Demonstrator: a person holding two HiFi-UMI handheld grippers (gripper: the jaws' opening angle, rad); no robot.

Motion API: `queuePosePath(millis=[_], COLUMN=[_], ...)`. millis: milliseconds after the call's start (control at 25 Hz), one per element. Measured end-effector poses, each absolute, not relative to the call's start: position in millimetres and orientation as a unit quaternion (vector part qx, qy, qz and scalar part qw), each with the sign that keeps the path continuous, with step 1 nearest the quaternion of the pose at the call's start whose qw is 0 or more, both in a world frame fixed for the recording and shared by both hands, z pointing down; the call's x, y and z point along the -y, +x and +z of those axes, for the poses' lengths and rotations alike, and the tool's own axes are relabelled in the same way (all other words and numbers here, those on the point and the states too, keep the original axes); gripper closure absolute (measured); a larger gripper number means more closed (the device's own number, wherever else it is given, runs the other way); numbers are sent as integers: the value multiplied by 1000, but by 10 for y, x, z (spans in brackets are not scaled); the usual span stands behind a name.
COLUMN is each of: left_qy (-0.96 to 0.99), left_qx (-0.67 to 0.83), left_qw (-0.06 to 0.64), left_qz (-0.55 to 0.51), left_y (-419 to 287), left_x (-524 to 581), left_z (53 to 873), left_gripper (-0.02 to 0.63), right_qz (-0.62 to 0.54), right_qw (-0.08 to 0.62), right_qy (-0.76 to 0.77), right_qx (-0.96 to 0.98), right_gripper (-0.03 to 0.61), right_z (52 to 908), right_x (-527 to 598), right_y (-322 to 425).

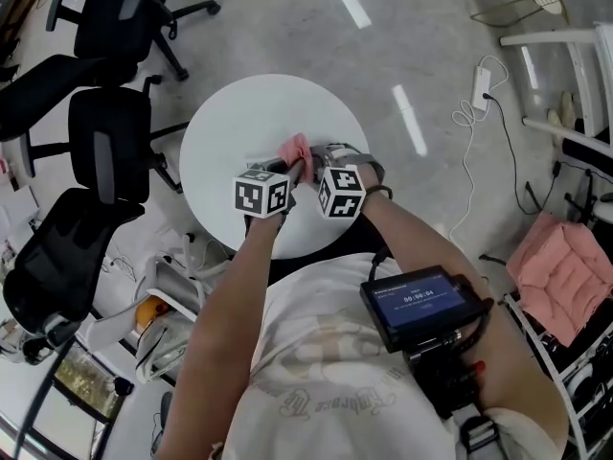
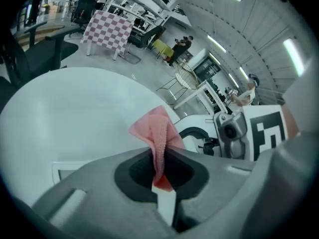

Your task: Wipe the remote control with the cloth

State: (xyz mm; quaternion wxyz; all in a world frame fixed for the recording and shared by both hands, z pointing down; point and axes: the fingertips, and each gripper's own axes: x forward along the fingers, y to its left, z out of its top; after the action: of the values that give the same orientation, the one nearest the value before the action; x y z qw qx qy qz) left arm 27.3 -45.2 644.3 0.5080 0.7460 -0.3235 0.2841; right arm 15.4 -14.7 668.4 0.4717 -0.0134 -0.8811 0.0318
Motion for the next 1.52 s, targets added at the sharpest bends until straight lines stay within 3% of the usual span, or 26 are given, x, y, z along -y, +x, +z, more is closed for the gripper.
queuePosePath(millis=[720, 1320, 1520], left_qy=[734, 648, 672], left_qx=[363, 463, 429], left_qw=[461, 482, 451], left_qz=[342, 366, 401], left_y=[-434, -1472, -1292], left_x=[277, 227, 230], left_z=[6512, 6628, 6641], left_gripper=[594, 594, 594], right_qz=[34, 33, 35], right_qw=[472, 476, 476], right_qy=[-17, -20, -20], right_qx=[881, 879, 879], right_gripper=[376, 376, 376], right_z=[6687, 6693, 6692], right_x=[137, 162, 165], right_y=[173, 208, 201])
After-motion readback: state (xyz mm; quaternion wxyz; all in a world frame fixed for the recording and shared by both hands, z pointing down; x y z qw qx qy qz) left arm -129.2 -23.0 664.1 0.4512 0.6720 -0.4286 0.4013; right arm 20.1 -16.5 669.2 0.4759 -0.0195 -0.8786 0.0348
